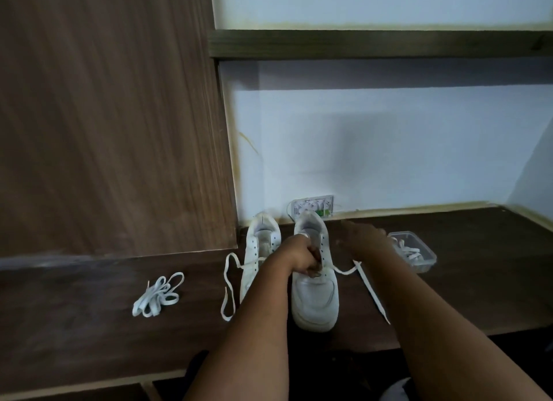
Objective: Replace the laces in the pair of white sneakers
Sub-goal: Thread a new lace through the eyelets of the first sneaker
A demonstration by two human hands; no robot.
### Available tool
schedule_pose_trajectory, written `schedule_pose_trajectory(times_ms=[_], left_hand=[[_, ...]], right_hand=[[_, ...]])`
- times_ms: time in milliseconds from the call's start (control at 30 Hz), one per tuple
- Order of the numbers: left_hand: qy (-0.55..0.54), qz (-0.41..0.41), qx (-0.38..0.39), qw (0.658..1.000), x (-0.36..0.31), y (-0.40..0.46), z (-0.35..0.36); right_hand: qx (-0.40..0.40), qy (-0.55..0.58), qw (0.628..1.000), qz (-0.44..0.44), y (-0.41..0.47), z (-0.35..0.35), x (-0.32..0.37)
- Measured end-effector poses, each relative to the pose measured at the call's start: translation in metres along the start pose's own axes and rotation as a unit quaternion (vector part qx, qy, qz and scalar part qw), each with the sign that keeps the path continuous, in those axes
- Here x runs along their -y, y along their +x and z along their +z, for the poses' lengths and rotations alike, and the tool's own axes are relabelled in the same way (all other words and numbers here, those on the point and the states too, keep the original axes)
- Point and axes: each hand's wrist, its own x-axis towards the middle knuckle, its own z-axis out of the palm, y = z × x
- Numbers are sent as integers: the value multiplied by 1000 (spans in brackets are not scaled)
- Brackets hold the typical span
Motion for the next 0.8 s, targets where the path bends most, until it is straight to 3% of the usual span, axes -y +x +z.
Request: schedule_pose_trajectory(times_ms=[100, 233, 367, 567, 600, 667, 733, 800], left_hand=[[-8, 2, 1, 1000, 1, -1, 1], [34, 10, -47, 998, 4, 0, 5], [49, 12, -67, 996, 5, -2, 6], [-121, -29, -95, 988, 3, -30, -29], [-98, -43, -95, 990, 6, -32, -35], [51, -57, -84, 994, 10, -30, -40], [179, -11, -159, 971, 8, -26, -36], [171, 77, -226, 956, -2, -25, -25]], right_hand=[[-27, 81, 994, -71, -11, 5, 21], [0, 81, 993, -83, -28, 20, 34], [-27, 135, 987, -83, -29, 25, 25], [-55, 237, 967, -79, -30, 30, 8], [-56, 250, 963, -80, -30, 32, 7], [-37, 265, 959, -95, -31, 30, 9], [-22, 259, 959, -116, -32, 29, 13], [-22, 253, 960, -122, -31, 31, 16]])
